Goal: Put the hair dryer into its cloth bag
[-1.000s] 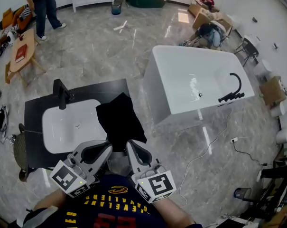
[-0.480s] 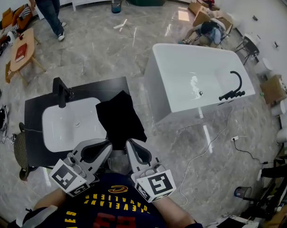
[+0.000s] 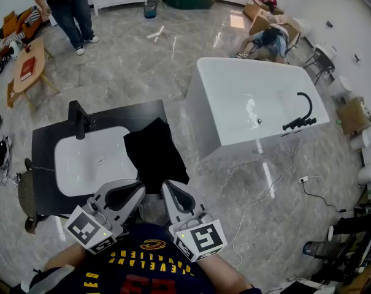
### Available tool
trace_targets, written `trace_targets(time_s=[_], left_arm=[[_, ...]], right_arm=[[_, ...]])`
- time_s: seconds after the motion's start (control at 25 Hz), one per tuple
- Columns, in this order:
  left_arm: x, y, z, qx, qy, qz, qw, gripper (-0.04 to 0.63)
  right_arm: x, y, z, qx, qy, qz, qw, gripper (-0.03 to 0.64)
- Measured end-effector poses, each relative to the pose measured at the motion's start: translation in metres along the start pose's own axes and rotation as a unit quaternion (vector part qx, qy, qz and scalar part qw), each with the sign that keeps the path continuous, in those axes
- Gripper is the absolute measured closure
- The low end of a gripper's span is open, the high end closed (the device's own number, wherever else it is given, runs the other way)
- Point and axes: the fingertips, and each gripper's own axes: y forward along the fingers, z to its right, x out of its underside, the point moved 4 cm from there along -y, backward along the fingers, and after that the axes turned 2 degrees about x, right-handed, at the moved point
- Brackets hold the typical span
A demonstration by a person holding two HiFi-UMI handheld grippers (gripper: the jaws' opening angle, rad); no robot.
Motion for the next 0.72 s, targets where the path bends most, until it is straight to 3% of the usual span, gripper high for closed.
trace_targets(time_s=[0.72], left_arm=[[0.0064,-0.0004,0.0004,0.001,-0.003,-0.005,1.0000,0.572]], right_arm=[[0.0082,-0.0004,-0.0014,0.000,-0.007,-0.011,1.000,0.609]])
